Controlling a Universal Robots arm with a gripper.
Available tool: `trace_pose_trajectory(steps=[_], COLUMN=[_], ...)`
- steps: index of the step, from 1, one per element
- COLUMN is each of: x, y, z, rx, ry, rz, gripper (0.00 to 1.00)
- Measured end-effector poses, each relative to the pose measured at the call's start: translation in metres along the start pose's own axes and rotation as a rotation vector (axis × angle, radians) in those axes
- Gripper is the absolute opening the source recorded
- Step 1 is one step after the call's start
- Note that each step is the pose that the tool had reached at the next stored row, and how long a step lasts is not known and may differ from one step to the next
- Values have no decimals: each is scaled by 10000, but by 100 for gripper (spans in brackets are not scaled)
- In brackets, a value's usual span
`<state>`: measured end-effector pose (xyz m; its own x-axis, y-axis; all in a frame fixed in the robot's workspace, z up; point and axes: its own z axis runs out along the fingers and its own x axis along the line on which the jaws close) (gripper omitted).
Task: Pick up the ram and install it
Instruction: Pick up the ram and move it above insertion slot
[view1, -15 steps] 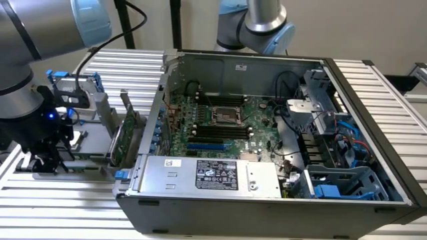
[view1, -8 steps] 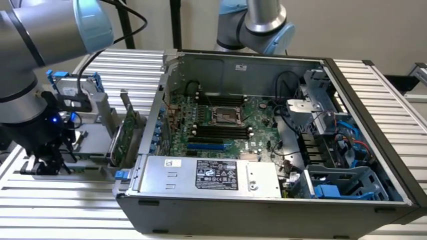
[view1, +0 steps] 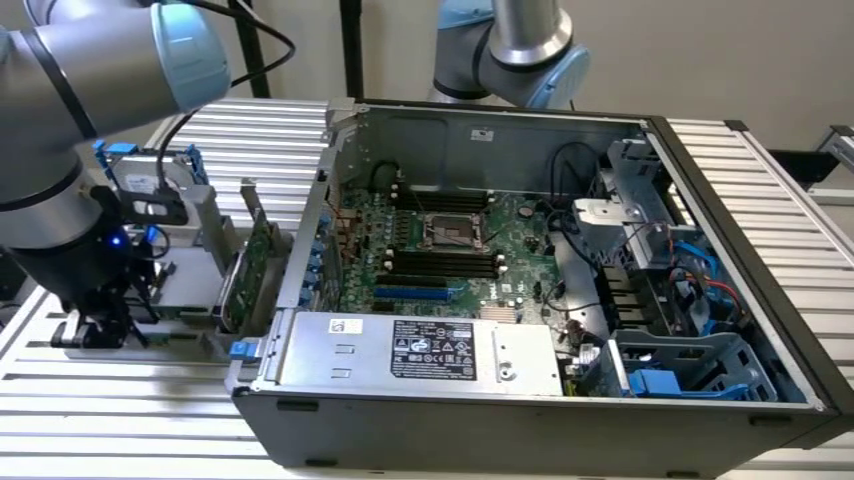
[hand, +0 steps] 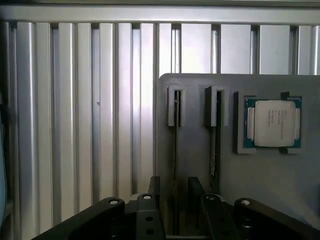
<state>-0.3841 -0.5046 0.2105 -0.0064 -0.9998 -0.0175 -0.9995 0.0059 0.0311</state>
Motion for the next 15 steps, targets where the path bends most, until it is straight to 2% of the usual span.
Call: trace_pose_trajectory(steps=[7, 13, 15], x=[-23, -36, -39], y=[31, 41, 43], z=[52, 114, 132], rx=[-4, -15, -37], ry=[-89, -92, -91], rz=[-158, -253, -274], gripper=[100, 100, 100])
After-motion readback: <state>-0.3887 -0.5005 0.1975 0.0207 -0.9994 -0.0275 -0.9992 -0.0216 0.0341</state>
